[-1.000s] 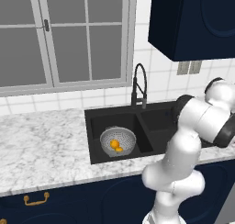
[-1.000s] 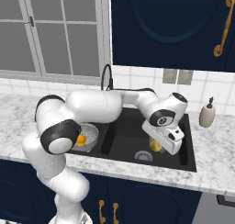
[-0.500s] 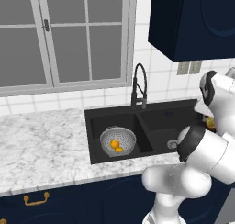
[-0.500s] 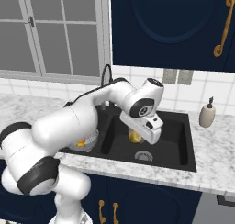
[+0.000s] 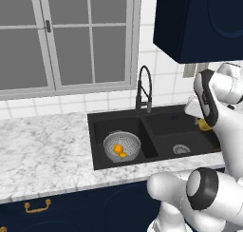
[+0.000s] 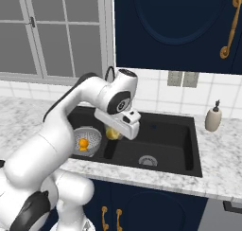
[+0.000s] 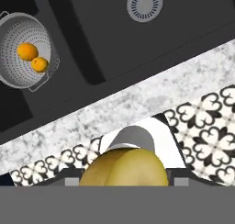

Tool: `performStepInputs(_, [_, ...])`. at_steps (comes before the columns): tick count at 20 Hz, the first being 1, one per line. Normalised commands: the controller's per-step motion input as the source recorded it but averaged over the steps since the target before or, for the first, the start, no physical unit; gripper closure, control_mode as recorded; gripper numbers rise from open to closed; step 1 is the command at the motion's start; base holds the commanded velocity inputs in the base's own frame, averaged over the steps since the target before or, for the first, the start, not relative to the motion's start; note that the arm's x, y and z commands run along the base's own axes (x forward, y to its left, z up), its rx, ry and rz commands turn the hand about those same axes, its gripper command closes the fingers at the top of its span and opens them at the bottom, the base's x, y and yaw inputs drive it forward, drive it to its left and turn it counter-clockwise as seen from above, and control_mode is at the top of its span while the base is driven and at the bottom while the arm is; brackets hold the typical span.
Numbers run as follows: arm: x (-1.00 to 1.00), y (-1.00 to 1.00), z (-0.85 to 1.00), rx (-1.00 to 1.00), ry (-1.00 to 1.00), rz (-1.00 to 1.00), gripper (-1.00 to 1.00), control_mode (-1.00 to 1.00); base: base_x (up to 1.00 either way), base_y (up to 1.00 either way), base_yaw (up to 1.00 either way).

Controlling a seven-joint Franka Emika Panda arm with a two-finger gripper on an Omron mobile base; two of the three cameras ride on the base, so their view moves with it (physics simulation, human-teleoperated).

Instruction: Put the colander in the sink, put the kiwi, tangerine, orange in the colander, and turn on the sink faucet and pour water over the colander.

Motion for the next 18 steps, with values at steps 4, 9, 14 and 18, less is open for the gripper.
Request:
performStepInputs(4, [-0.01, 0.99, 0.14, -0.01, -0.02, 0.15, 1.00, -1.00, 0.00, 0.00, 0.00])
performStepInputs(9, [0.01, 1.00, 0.00, -0.06, -0.02, 0.15, 1.00, -1.00, 0.00, 0.00, 0.00])
performStepInputs(14, [0.14, 1.00, -0.03, -0.12, 0.00, 0.12, 1.00, -1.00, 0.00, 0.00, 0.00])
performStepInputs(18, [0.29, 0.97, -0.10, -0.13, 0.00, 0.08, 1.00, -1.00, 0.00, 0.00, 0.00])
